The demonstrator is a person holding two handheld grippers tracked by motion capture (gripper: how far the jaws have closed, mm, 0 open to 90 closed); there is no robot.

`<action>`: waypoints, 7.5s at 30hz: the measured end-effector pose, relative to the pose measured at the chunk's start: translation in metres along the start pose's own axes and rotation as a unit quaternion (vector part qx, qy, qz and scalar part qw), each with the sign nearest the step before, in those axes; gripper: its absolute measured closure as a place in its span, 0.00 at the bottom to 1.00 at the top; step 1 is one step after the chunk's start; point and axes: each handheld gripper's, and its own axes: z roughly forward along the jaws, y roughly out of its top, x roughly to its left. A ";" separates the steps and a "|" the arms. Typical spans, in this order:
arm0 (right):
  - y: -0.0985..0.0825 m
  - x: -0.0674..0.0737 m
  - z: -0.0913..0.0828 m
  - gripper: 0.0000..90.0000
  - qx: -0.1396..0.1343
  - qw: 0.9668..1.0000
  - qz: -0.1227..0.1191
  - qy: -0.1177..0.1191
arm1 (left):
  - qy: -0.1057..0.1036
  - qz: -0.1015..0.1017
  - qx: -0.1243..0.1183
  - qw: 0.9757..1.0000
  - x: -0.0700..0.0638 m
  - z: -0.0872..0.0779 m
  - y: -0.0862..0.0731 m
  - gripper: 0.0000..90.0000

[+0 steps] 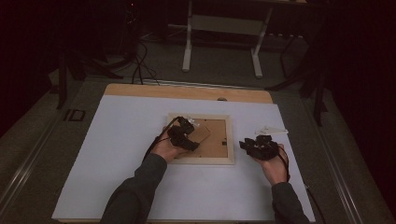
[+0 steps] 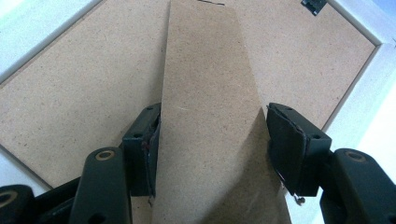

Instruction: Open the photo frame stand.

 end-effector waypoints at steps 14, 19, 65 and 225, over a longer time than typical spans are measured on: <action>0.020 -0.003 0.002 0.73 0.007 1.000 -0.010 -0.008 | 0.032 0.018 -0.024 0.999 -0.012 -0.007 -0.004 0.46; 0.024 -0.004 0.004 0.71 0.009 1.000 -0.011 -0.013 | 0.045 0.022 -0.035 0.998 -0.017 -0.010 -0.006 0.46; 0.057 -0.009 0.029 0.63 0.018 0.998 0.043 0.031 | 0.121 0.086 -0.094 0.984 -0.046 -0.021 -0.022 0.46; 0.059 0.010 -0.013 0.69 -0.095 0.995 -0.005 0.001 | 0.048 0.004 -0.064 0.997 -0.005 -0.027 0.005 0.78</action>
